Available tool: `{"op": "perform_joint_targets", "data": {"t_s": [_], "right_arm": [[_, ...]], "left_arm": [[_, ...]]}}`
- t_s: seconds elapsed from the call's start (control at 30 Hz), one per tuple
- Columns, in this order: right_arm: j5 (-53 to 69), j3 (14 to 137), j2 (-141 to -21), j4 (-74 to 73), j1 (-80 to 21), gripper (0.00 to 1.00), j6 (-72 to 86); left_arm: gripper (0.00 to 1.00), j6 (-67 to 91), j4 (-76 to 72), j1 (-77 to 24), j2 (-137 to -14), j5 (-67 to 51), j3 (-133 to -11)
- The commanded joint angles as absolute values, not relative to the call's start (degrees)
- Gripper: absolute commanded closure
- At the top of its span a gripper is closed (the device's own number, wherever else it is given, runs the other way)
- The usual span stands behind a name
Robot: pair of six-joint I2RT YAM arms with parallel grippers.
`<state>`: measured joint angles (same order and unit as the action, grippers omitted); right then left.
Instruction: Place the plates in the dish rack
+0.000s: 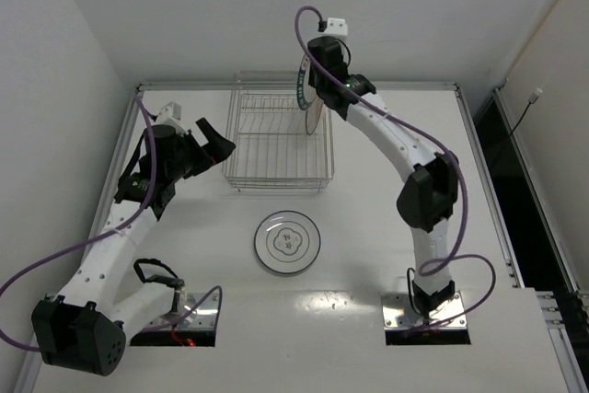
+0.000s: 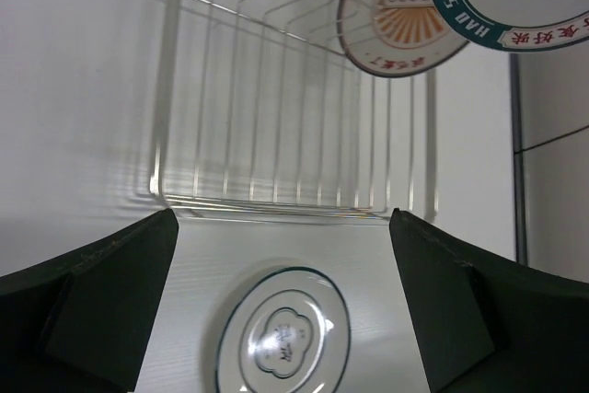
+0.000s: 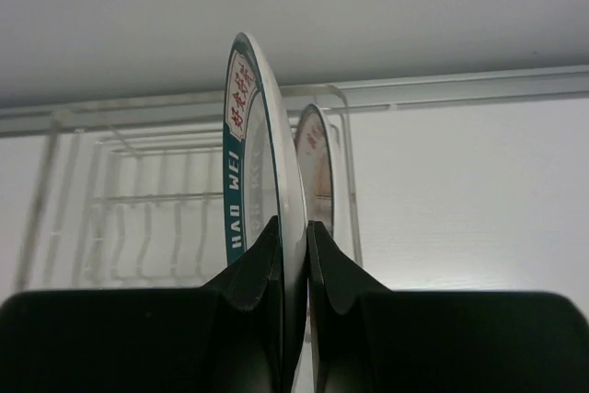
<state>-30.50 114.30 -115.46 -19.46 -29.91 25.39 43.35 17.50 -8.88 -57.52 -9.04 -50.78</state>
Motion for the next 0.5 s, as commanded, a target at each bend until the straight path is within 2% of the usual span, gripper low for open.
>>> {"op": "perform_joint_targets", "data": {"t_s": [0.0, 0.17, 0.47], "right_arm": [[-41.7, 121.1, -120.0, -22.6, -30.6, 1.00, 20.0], [-46.2, 122.3, -124.9, -22.1, -31.6, 1.00, 17.1], [-43.6, 125.0, -131.2, -20.7, -31.6, 1.00, 17.1]], "left_arm": [[0.01, 37.3, 21.4, -8.3, -54.9, -1.9, -52.9], [0.01, 34.1, 22.6, -9.0, -54.2, 1.8, -53.6], [0.01, 34.1, 20.8, -9.6, -54.2, 0.0, -51.0]]}}
